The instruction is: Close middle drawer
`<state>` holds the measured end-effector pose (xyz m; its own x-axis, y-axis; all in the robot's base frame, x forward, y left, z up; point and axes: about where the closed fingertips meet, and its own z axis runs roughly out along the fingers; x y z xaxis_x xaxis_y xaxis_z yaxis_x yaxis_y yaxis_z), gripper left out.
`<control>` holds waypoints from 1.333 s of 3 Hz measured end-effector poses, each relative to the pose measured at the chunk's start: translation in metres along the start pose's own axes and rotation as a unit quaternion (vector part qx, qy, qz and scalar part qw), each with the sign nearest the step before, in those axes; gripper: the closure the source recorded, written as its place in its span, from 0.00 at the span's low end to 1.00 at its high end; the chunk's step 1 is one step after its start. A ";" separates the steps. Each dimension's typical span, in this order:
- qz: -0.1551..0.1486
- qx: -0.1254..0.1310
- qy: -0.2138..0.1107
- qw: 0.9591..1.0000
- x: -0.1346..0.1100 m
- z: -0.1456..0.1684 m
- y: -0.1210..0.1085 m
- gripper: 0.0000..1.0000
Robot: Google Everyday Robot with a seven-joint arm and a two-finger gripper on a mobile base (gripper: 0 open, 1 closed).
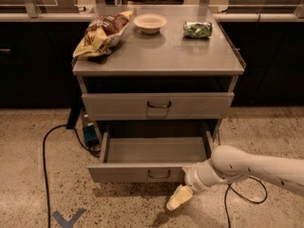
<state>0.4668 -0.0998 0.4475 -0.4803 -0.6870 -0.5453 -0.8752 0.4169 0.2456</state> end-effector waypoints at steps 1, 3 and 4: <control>0.000 0.000 0.000 1.000 0.000 0.000 0.000 0.00; 0.003 -0.038 0.017 0.999 0.004 0.023 -0.013 0.00; -0.016 -0.037 0.016 0.999 -0.021 0.032 -0.049 0.00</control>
Offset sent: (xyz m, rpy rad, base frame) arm 0.0004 0.0020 -0.0161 0.0047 0.0417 0.0073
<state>0.5217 -0.0863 0.4213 -0.4534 -0.7179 -0.5283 -0.8910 0.3512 0.2876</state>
